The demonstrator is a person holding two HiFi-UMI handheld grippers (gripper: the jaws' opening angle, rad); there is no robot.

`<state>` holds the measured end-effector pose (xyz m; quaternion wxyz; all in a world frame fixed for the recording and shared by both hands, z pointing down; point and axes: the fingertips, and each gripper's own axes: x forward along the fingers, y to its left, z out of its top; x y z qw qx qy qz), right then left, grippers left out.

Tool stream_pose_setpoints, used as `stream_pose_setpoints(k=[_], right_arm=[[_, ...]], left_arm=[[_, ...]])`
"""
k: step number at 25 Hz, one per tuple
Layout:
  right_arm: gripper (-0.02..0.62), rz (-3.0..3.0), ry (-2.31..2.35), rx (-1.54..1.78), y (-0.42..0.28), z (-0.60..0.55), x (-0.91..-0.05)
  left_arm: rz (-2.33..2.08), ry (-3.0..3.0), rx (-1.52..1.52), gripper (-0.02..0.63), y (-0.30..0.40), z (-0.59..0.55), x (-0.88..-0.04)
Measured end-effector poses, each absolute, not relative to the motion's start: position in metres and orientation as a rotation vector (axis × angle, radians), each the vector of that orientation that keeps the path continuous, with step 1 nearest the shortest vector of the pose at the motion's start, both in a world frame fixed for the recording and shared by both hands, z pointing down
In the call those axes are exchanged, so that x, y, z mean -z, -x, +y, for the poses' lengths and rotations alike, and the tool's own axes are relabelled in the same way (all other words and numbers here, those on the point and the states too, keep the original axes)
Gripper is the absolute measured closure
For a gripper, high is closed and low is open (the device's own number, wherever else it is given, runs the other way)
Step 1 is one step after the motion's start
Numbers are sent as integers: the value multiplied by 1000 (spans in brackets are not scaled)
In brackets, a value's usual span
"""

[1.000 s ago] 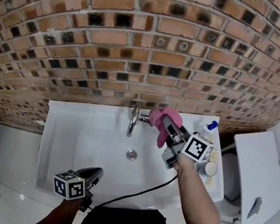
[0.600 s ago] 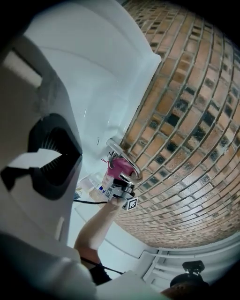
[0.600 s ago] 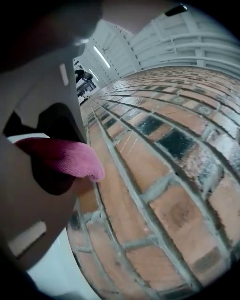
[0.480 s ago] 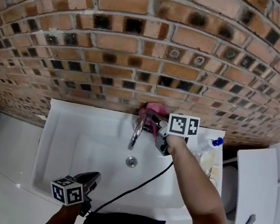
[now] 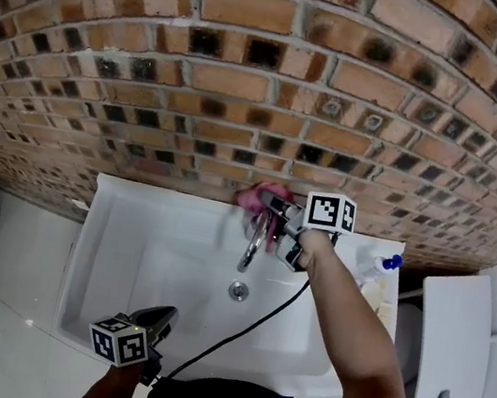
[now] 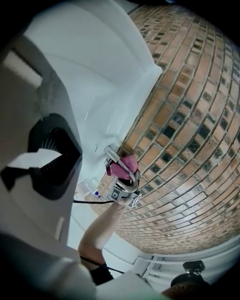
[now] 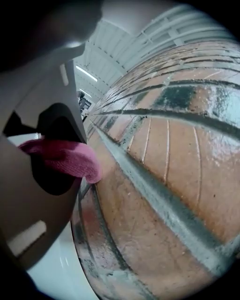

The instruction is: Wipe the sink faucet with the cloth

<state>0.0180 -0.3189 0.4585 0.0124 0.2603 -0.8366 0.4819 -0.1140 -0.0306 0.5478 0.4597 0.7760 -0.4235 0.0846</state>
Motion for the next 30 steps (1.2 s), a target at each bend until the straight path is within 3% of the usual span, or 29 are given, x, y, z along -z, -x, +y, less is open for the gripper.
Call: stream_pose_setpoints(k=[20,30], right_arm=[[551,-2632,-724,-526,12,-241,-397],[551,-2616,-733,-280,26,-194,-397]], left_arm=[[-975,-2015,-211,601,124,-5,-535],[-1000,-2047,-208,602,150,-1,-529]])
